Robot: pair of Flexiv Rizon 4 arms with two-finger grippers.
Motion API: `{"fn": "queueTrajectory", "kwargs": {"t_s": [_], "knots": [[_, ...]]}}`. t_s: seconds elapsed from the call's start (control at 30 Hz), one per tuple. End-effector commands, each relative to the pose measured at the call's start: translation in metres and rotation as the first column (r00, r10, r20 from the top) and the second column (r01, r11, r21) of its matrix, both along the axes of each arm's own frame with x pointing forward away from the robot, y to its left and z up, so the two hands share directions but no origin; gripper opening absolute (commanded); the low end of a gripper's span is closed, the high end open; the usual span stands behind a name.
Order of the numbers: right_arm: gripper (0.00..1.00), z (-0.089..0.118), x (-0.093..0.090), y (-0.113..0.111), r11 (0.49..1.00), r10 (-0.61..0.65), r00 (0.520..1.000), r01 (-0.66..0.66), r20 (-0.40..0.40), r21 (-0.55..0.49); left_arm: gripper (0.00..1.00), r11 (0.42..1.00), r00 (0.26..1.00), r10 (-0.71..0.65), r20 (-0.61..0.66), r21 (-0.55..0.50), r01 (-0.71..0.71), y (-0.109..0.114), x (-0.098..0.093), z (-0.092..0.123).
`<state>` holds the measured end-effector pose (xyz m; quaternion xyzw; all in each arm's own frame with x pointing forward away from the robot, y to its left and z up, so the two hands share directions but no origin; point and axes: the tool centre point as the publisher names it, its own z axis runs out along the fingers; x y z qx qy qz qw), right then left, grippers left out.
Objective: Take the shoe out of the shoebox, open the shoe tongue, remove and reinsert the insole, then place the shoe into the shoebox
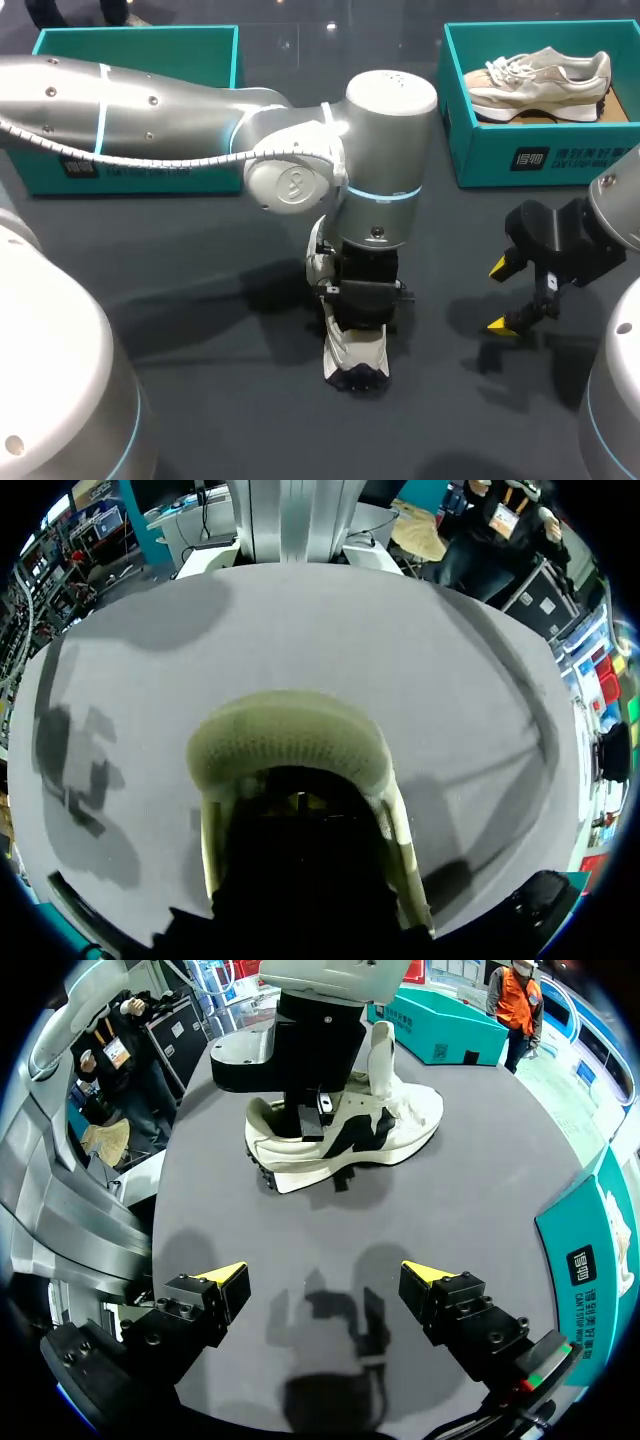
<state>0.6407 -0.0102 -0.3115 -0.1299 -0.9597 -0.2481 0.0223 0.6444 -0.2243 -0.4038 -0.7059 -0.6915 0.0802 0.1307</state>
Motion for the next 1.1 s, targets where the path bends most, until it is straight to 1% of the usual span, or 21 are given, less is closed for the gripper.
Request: {"fn": "queueTrajectory", "kwargs": {"t_s": [0.03, 0.17, 0.3, 0.37, 0.47, 0.53, 0.6, 0.63, 0.67, 0.73, 0.93, 1.03, 1.1], "knots": [[1.0, 0.0, -0.002, -0.001, 1.0, -0.001, 1.0, 0.001, 0.002, -0.001, 0.0, 0.996, 0.997, 0.052, 0.055, -0.072, -0.048, 0.007, 0.011, -0.006], [1.0, 0.0, -0.002, -0.001, 1.0, -0.001, 1.0, 0.001, 0.002, -0.001, 0.0, 0.988, 0.99, 0.098, 0.099, -0.131, -0.085, 0.01, 0.018, 0.012], [1.0, 0.0, -0.002, -0.001, 1.0, -0.001, 1.0, 0.001, 0.002, -0.001, 0.0, 0.987, 0.991, 0.095, 0.099, -0.137, -0.081, 0.011, 0.019, 0.025], [1.0, 0.0, -0.002, -0.001, 1.0, -0.001, 1.0, 0.001, 0.002, -0.001, 0.0, 0.99, 0.994, 0.072, 0.088, -0.124, -0.06, 0.012, 0.016, 0.031], [1.0, 0.0, -0.002, -0.001, 1.0, -0.001, 1.0, 0.001, 0.002, -0.001, 0.0, 0.992, 0.995, 0.055, 0.088, -0.119, -0.044, 0.013, 0.01, 0.034], [1.0, 0.0, -0.002, -0.001, 1.0, -0.001, 1.0, 0.001, 0.002, -0.001, 0.0, 0.995, 0.995, 0.035, 0.09, -0.099, -0.026, 0.013, 0.006, 0.032], [1.0, 0.0, -0.002, -0.001, 1.0, -0.001, 1.0, 0.001, 0.002, -0.001, 0.0, 0.999, 0.996, 0.004, 0.086, -0.05, 0.0, 0.011, 0.002, 0.025], [1.0, 0.0, -0.002, -0.001, 1.0, -0.001, 1.0, 0.001, 0.002, -0.001, 0.0, 1.0, 0.996, -0.01, 0.084, -0.009, 0.011, 0.01, 0.001, 0.021], [1.0, 0.0, -0.002, -0.001, 1.0, -0.001, 1.0, 0.001, 0.002, -0.001, 0.0, 1.0, 0.997, -0.015, 0.079, -0.001, 0.015, 0.009, 0.001, 0.017], [1.0, 0.0, -0.002, -0.001, 1.0, -0.001, 1.0, 0.001, 0.002, -0.001, 0.0, 0.998, 0.997, -0.031, 0.069, 0.05, 0.027, 0.006, 0.003, 0.008], [1.0, 0.0, -0.002, -0.001, 1.0, -0.001, 1.0, 0.001, 0.002, -0.001, 0.0, 0.997, 0.996, -0.013, 0.083, 0.071, 0.007, 0.002, 0.006, -0.012], [1.0, 0.0, -0.002, -0.001, 1.0, -0.001, 1.0, 0.001, 0.002, -0.001, 0.0, 0.999, 0.996, 0.008, 0.092, 0.046, -0.012, 0.002, 0.007, -0.013], [1.0, 0.0, -0.002, -0.001, 1.0, -0.001, 1.0, 0.001, 0.002, -0.001, 0.0, 0.999, 0.996, 0.013, 0.09, 0.033, -0.016, 0.003, 0.008, -0.008]]}}
